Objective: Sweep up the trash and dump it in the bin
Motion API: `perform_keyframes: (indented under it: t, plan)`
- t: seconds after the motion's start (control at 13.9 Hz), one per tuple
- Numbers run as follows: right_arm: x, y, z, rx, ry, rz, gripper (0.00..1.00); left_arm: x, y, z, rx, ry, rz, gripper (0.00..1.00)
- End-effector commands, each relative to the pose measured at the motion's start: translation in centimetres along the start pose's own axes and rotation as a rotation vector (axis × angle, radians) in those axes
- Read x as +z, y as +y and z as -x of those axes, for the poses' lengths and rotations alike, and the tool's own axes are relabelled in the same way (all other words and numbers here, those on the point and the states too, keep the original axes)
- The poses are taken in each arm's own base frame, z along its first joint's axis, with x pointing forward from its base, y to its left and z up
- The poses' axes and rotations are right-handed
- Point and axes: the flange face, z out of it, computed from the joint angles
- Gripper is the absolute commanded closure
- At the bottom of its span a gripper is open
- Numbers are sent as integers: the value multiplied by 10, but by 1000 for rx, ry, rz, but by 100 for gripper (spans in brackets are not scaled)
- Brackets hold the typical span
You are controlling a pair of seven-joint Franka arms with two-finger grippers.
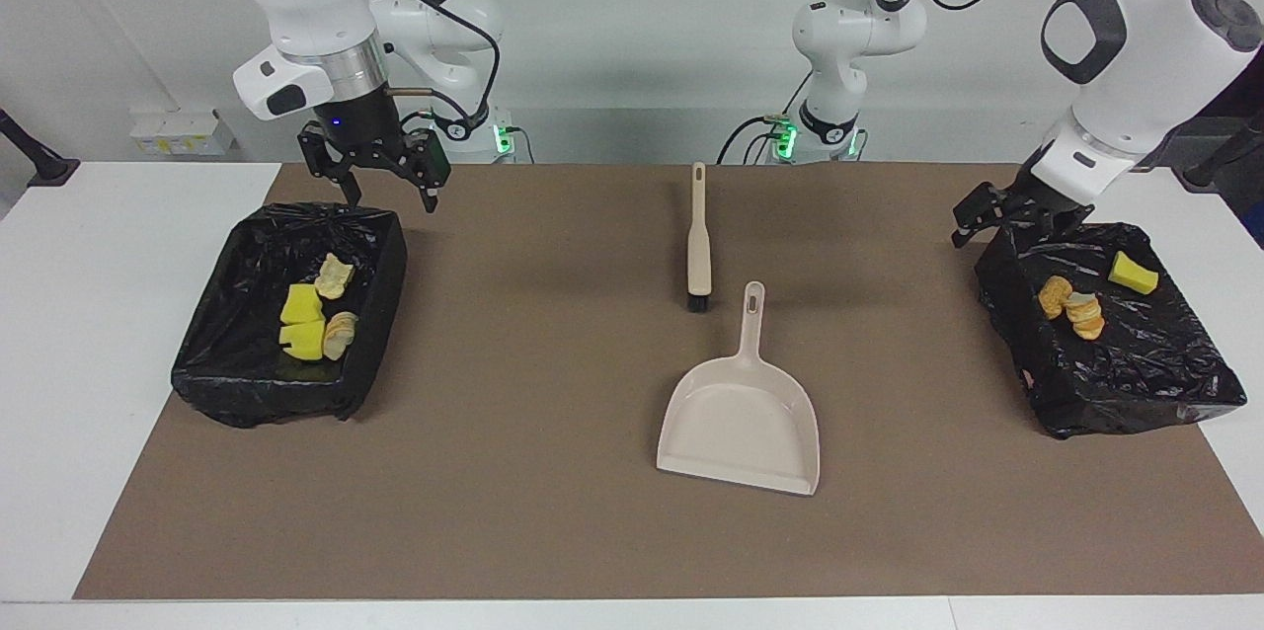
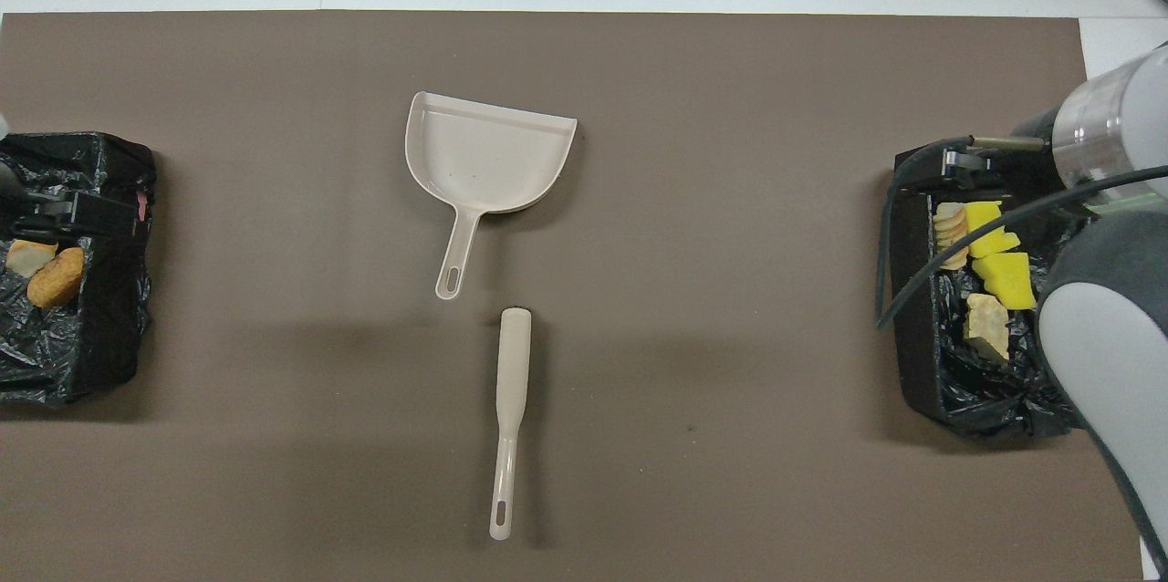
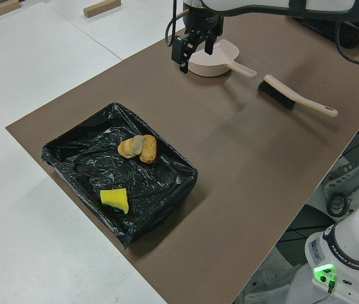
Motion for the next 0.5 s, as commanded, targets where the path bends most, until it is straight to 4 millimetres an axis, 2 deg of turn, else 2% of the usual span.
perform_keyframes:
  t: [0.0,0.29,0.43]
  plan:
    - [-1,2,-5,-2,11,-14,0,-38,8,19,23,22,-39,0]
    - [-2,2,-4,-4,10,-12,0,-99,16,28,25,26,-42,0]
    - [-2,1,-4,-5,11,-14,0,-107,21,30,22,14,-38,0]
